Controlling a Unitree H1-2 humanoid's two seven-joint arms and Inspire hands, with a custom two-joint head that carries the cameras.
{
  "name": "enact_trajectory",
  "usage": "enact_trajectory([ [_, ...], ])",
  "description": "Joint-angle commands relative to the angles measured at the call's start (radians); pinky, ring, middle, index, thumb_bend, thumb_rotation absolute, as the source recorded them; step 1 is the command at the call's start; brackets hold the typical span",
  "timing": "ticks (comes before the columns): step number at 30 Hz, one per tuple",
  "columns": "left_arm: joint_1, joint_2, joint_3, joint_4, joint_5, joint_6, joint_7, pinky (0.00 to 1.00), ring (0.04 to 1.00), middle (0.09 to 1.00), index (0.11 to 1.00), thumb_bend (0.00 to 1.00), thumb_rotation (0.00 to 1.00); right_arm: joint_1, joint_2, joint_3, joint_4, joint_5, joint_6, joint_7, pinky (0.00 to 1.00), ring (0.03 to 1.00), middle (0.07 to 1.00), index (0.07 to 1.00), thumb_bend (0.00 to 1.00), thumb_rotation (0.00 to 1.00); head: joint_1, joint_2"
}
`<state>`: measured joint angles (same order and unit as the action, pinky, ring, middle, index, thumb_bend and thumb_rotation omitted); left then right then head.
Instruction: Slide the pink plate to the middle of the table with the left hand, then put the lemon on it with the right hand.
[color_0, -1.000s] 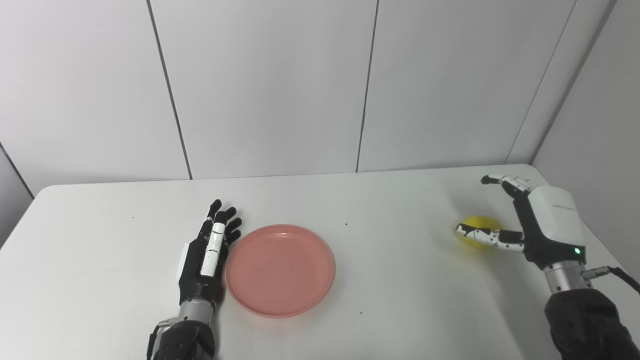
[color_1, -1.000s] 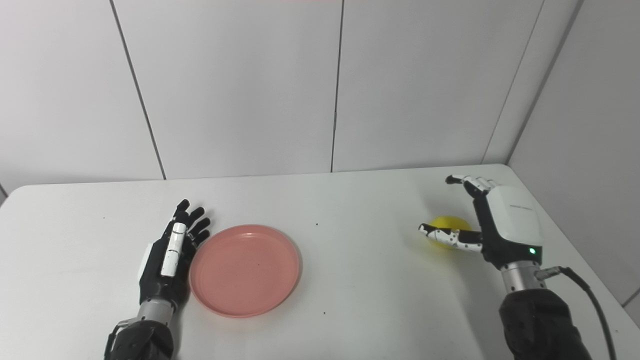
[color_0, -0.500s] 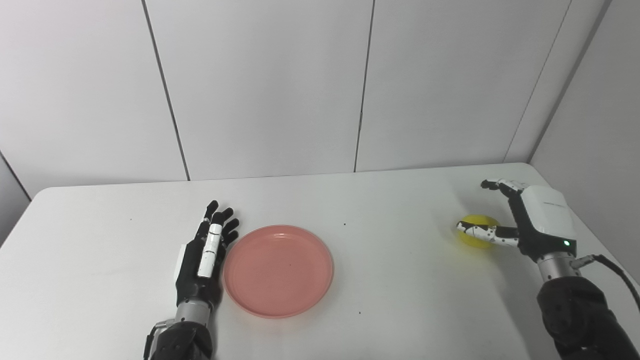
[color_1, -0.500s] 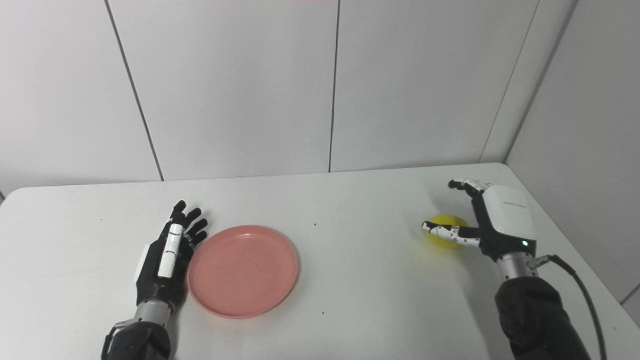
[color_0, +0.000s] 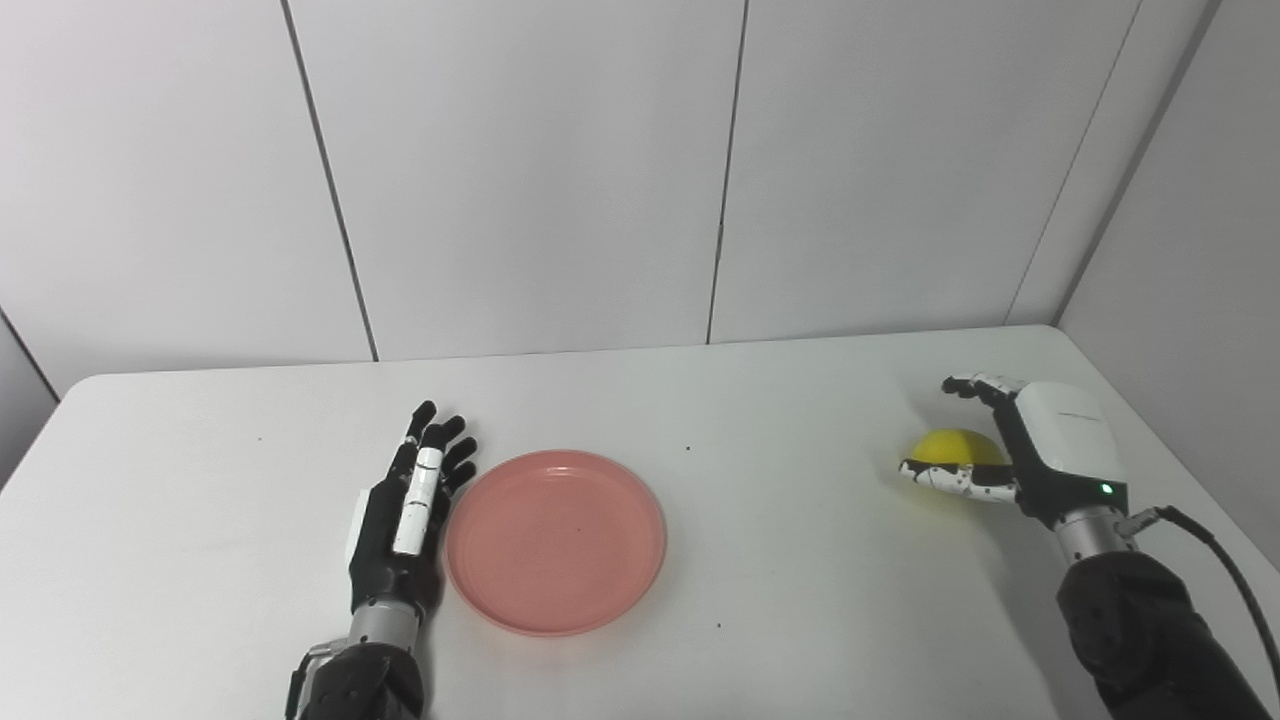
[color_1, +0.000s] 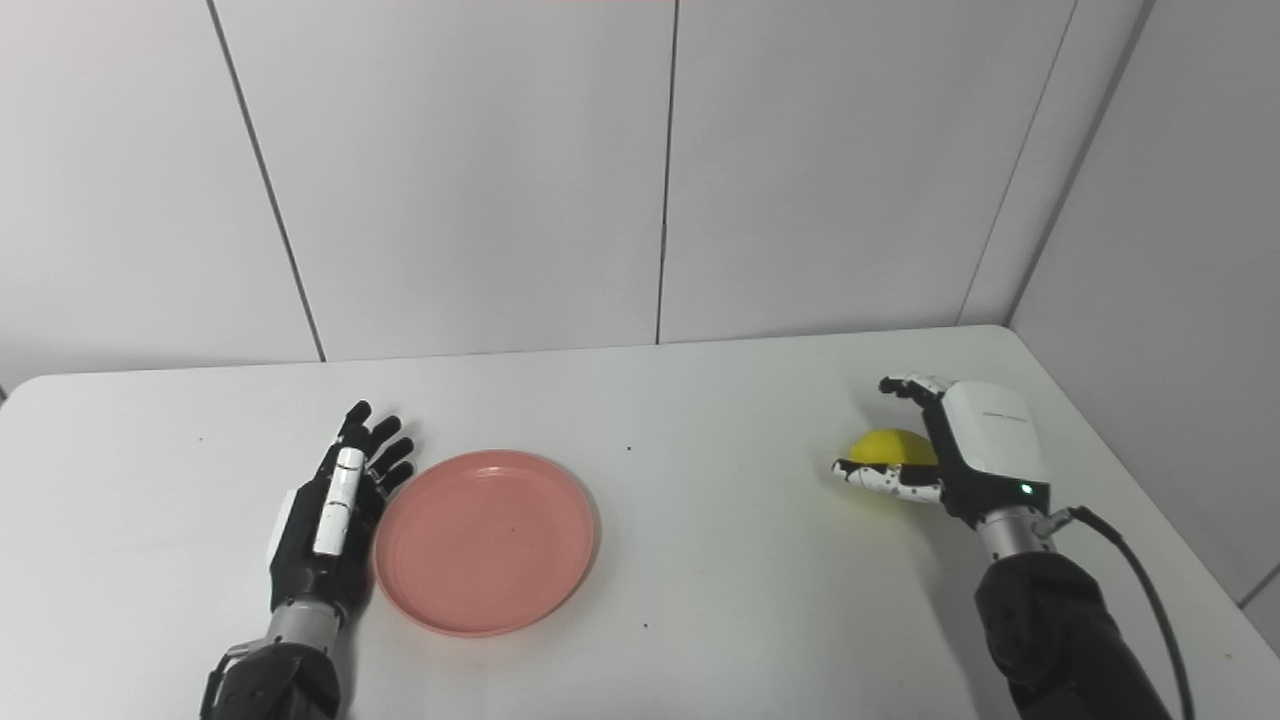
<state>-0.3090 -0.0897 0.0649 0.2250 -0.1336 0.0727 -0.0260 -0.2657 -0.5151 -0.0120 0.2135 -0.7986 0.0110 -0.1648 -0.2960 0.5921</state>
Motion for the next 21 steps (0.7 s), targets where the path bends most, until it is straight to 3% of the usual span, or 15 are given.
enact_trajectory([
  [1,0.035,-0.009,0.002,0.032,-0.004,0.077,0.021,0.86,0.851,0.879,0.919,0.68,0.75,-0.051,-0.024,-0.005,-0.007,0.008,0.012,-0.026,0.70,0.734,0.736,0.706,0.97,0.61,0.000,-0.001],
  [21,0.042,-0.008,0.005,0.038,-0.010,0.069,0.013,0.87,0.859,0.885,0.917,0.67,0.74,-0.089,-0.027,0.053,0.079,-0.009,0.022,-0.063,0.69,0.722,0.729,0.704,0.99,0.63,-0.003,0.002],
])
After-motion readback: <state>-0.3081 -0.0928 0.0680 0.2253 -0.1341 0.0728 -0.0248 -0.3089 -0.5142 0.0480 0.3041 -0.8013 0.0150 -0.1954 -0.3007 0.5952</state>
